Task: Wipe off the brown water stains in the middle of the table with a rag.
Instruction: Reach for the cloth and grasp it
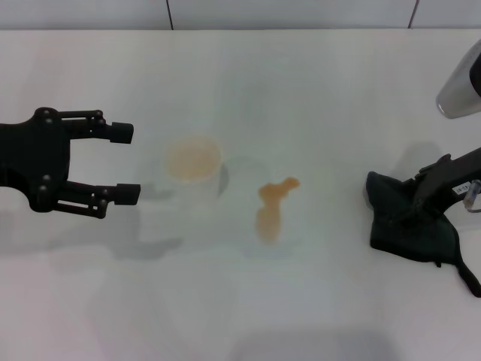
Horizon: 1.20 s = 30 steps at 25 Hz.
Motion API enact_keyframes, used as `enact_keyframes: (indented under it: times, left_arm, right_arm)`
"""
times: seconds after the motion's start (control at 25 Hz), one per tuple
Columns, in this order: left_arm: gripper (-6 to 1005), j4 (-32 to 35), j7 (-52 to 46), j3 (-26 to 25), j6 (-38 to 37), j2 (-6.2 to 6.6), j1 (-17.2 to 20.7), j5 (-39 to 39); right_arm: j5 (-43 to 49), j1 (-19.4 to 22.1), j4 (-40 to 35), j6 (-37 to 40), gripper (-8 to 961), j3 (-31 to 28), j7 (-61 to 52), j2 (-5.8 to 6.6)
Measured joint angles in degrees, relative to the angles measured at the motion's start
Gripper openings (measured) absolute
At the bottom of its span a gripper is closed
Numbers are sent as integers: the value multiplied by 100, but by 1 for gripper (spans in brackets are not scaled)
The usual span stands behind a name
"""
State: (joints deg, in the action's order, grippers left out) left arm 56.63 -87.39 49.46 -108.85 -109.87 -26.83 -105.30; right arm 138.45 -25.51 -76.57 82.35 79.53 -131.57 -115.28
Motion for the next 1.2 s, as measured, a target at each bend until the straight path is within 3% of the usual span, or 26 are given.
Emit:
enact_keyframes:
  times: [0.8, 1.0, 1.2]
  left_arm:
    - [876, 100, 23, -7, 11, -26, 51, -34]
    - [875, 122, 34, -13, 15, -33, 55, -33]
    - [875, 129, 43, -10, 18, -34, 59, -21]
  right_arm:
    - [147, 204, -362, 48, 728, 71, -35, -11]
    - [146, 231, -321, 5, 591, 147, -33, -12]
    - [144, 239, -312, -39, 597, 229, -29, -12]
